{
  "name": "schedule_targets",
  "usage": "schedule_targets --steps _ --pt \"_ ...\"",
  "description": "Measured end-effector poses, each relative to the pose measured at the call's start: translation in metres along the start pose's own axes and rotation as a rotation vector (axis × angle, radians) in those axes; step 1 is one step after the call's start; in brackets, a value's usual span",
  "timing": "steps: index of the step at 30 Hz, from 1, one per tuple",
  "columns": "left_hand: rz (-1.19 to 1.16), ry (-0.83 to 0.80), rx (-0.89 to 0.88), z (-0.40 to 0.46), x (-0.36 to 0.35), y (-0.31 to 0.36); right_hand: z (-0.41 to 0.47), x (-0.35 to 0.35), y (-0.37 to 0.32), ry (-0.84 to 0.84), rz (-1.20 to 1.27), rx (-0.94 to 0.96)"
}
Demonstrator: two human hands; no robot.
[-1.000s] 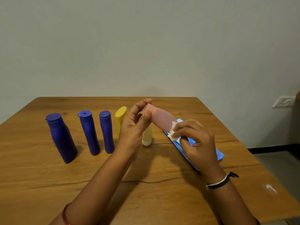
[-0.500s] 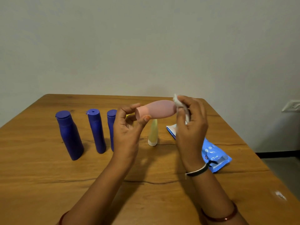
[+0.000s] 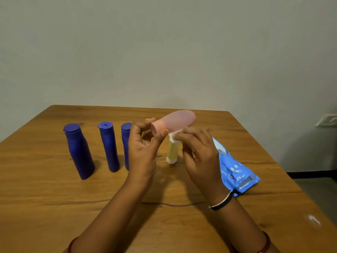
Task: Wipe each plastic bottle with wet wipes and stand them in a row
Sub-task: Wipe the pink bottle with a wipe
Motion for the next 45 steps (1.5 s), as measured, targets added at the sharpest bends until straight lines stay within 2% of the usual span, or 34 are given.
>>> schedule_targets --steps 2,6,8,12,15,19,22,25,30,36,39,45 --pt "-0.044 -0.003 0.021 0.0 0.0 -0.001 -0.002 0.005 0.01 -0.002 0.006 -0.052" --pt "-0.048 -0.015 0.045 0.001 0.0 -0.004 0.002 0.029 0.026 0.252 0.138 -0.333" --pt "-0.028 -0.05 0.089 -0.001 -0.001 -0.009 0.01 0.034 0.024 0.334 0.174 -0.354" --pt "-0.001 -0.156 0.199 -0.009 -0.008 -0.018 0.022 0.026 0.014 0.393 0.221 -0.325" --pt "-0.055 -0.178 0.269 -0.016 -0.014 -0.02 0.025 0.018 0.004 0.349 0.193 -0.235" --pt "-0.169 -0.181 0.346 -0.017 -0.017 -0.019 0.015 0.004 -0.009 0.164 0.095 -0.05" --pt "-0.268 -0.132 0.469 -0.016 -0.013 -0.024 0.002 -0.001 -0.011 0.037 0.075 0.037" --pt "-0.368 -0.111 0.611 -0.018 -0.015 -0.028 0.004 0.004 -0.012 0.035 0.043 0.086" --pt "-0.389 -0.087 0.742 -0.021 -0.018 -0.033 0.038 0.017 0.002 0.173 -0.09 0.017" --pt "-0.437 -0.087 0.808 -0.023 -0.017 -0.034 0.063 0.022 0.018 0.269 -0.035 -0.079" --pt "-0.437 -0.091 0.816 -0.024 -0.018 -0.035 0.052 0.018 0.012 0.226 -0.043 -0.037" --pt "-0.387 -0.079 0.802 -0.021 -0.013 -0.038 0.01 0.003 0.0 -0.039 0.081 0.0"
Point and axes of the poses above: each hand's wrist, its own z-axis towards the middle knuckle, its own x-axis out of the back of the hand, y = z × x, the point moved 6 cm from there along z, towards the middle knuckle, and after that the axes turned 8 degrees about y, right-handed, at the moved point
